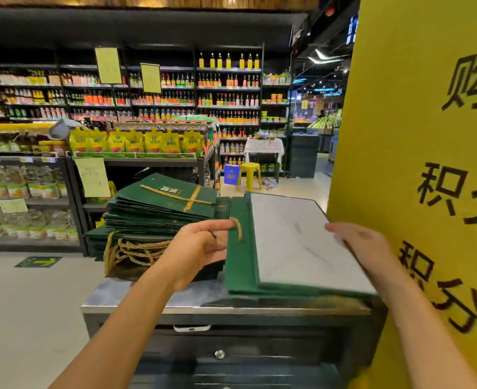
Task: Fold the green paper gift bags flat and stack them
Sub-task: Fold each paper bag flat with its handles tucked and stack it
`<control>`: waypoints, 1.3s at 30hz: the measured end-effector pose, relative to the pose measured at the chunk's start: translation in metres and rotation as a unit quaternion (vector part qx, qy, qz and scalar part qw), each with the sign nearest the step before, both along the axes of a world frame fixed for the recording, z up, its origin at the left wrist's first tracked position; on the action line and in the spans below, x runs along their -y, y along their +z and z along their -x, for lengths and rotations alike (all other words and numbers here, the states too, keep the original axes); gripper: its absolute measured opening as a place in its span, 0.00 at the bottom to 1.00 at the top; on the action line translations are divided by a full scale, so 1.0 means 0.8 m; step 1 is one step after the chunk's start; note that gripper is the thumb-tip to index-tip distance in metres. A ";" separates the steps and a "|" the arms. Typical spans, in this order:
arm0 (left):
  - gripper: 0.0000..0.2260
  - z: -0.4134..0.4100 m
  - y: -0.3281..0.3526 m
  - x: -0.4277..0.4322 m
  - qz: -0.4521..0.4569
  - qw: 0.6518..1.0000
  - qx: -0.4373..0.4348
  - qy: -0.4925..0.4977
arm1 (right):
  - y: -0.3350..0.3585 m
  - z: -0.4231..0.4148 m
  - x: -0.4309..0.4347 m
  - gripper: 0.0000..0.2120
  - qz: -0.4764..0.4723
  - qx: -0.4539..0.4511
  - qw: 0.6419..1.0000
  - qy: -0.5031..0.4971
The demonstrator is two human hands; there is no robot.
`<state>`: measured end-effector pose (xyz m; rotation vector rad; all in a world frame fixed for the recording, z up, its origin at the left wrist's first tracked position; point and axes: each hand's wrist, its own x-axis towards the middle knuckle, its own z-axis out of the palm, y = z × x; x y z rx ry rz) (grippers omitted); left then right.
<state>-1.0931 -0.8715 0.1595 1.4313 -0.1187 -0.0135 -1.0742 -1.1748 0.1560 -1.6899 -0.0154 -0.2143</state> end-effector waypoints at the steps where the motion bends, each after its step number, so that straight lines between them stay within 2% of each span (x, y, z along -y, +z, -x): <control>1: 0.20 0.001 -0.005 0.002 -0.002 1.000 -0.018 -0.005 | -0.013 -0.003 0.003 0.06 0.039 -0.014 0.999 0.014; 4: 0.11 0.007 -0.029 0.011 -0.016 0.998 -0.054 -0.021 | -0.042 -0.008 0.002 0.10 0.162 -0.028 0.986 -0.004; 5: 0.10 0.007 -0.038 0.011 -0.057 0.997 -0.046 -0.023 | -0.048 -0.010 -0.001 0.11 0.197 -0.026 0.980 -0.011; 7: 0.12 0.007 -0.053 0.009 -0.189 0.982 -0.013 -0.010 | -0.057 -0.015 -0.004 0.14 0.269 -0.015 0.963 -0.025; 8: 0.13 0.006 -0.058 0.009 -0.226 0.974 0.000 -0.004 | -0.060 -0.017 -0.006 0.15 0.321 -0.010 0.946 -0.033; 10: 0.15 0.004 -0.064 0.009 -0.242 0.970 0.006 0.006 | -0.061 -0.019 -0.014 0.15 0.421 0.002 0.905 -0.058; 11: 0.15 0.004 -0.064 0.010 -0.242 0.970 0.006 0.011 | -0.058 -0.017 -0.021 0.15 0.438 0.023 0.896 -0.069; 14: 0.14 0.002 -0.069 0.012 -0.247 0.969 0.018 0.012 | -0.038 -0.005 -0.059 0.10 0.346 0.096 0.933 -0.008; 16: 0.14 0.000 -0.072 0.012 -0.248 0.968 0.028 0.015 | -0.027 0.006 -0.093 0.08 0.281 0.081 0.953 0.081; 18: 0.14 0.001 -0.076 0.011 -0.243 0.969 0.041 0.012 | -0.026 0.007 -0.124 0.13 0.262 0.051 0.954 0.136; 19: 0.14 0.002 -0.078 0.010 -0.243 0.969 0.050 0.008 | -0.027 0.004 -0.135 0.15 0.281 0.048 0.948 0.145; 21: 0.14 0.003 -0.080 0.008 -0.246 0.967 0.063 0.004 | -0.034 -0.006 -0.149 0.16 0.334 0.056 0.930 0.141; 23: 0.14 0.004 -0.083 0.008 -0.235 0.970 0.067 0.010 | -0.043 -0.014 -0.150 0.08 0.336 0.064 0.930 0.133; 24: 0.14 0.003 -0.084 0.009 -0.226 0.972 0.065 0.015 | -0.048 -0.017 -0.148 0.05 0.303 0.060 0.942 0.130; 26: 0.14 0.002 -0.085 0.011 -0.220 0.974 0.059 0.024 | -0.056 -0.019 -0.141 0.03 0.182 0.033 0.976 0.119; 28: 0.14 0.000 -0.086 0.012 -0.226 0.972 0.058 0.030 | -0.056 -0.020 -0.134 0.03 0.063 -0.003 0.992 0.108; 34: 0.13 0.003 -0.086 0.010 -0.229 0.971 0.066 0.024 | -0.040 -0.033 -0.109 0.06 -0.128 -0.051 0.986 0.094; 37: 0.14 0.004 -0.086 0.007 -0.231 0.971 0.065 0.009 | -0.038 -0.044 -0.092 0.07 -0.118 -0.062 0.990 0.040; 39: 0.14 0.005 -0.086 0.008 -0.234 0.970 0.068 0.002 | -0.040 -0.054 -0.079 0.09 -0.030 -0.055 0.998 -0.021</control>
